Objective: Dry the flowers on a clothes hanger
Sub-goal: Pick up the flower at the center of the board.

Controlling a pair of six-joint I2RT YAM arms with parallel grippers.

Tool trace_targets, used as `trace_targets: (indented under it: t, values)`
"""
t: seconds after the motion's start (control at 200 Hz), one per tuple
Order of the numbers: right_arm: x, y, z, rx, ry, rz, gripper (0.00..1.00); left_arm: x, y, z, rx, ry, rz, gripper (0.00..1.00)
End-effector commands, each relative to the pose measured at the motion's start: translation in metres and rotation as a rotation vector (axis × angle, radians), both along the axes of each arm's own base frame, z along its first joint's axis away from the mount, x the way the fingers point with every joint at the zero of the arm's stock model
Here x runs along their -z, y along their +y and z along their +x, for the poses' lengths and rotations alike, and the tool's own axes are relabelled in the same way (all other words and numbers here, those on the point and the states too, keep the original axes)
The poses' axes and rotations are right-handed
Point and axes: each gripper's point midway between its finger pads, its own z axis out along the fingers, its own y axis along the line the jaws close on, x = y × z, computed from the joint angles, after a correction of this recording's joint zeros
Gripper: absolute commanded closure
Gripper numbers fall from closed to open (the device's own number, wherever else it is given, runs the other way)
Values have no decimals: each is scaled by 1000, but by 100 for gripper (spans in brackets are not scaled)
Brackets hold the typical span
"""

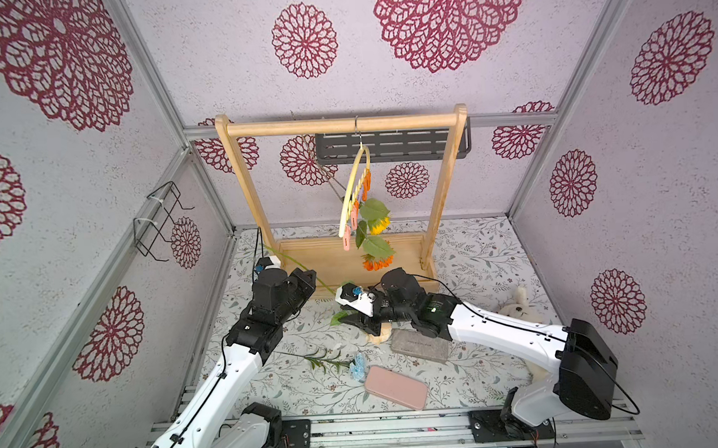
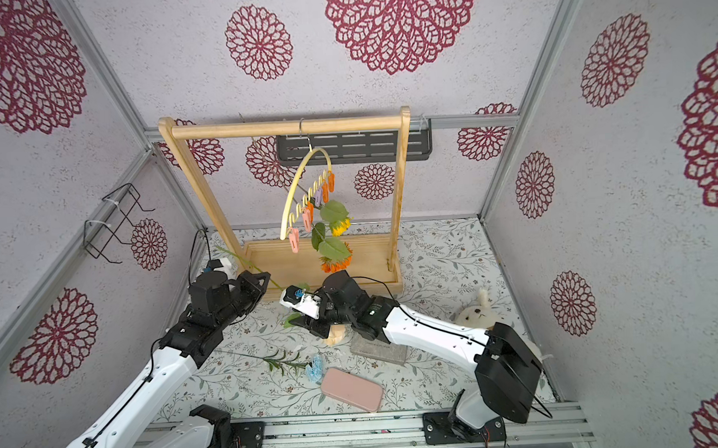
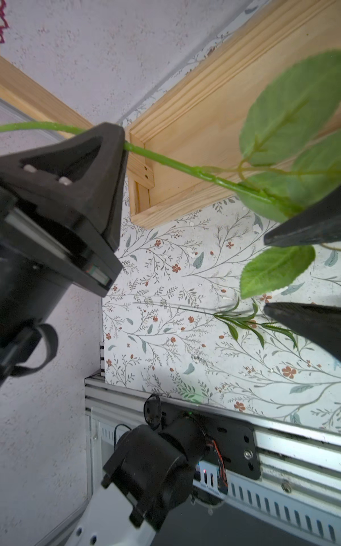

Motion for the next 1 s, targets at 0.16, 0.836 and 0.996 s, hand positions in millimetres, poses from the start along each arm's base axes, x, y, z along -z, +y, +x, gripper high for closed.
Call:
trace_targets:
  t: [0.16,0.836,0.996]
  values:
    - [-50,1,6,20,-30,137,47,-21,-20,-8,165,-183,83,100]
    - [-43,-6,17,39,-5,196,48,-50,-42,-43,316,-519,158,100]
    - [-38,-4,19,29,17,167,58,-48,-52,-44,361,-517,175,100]
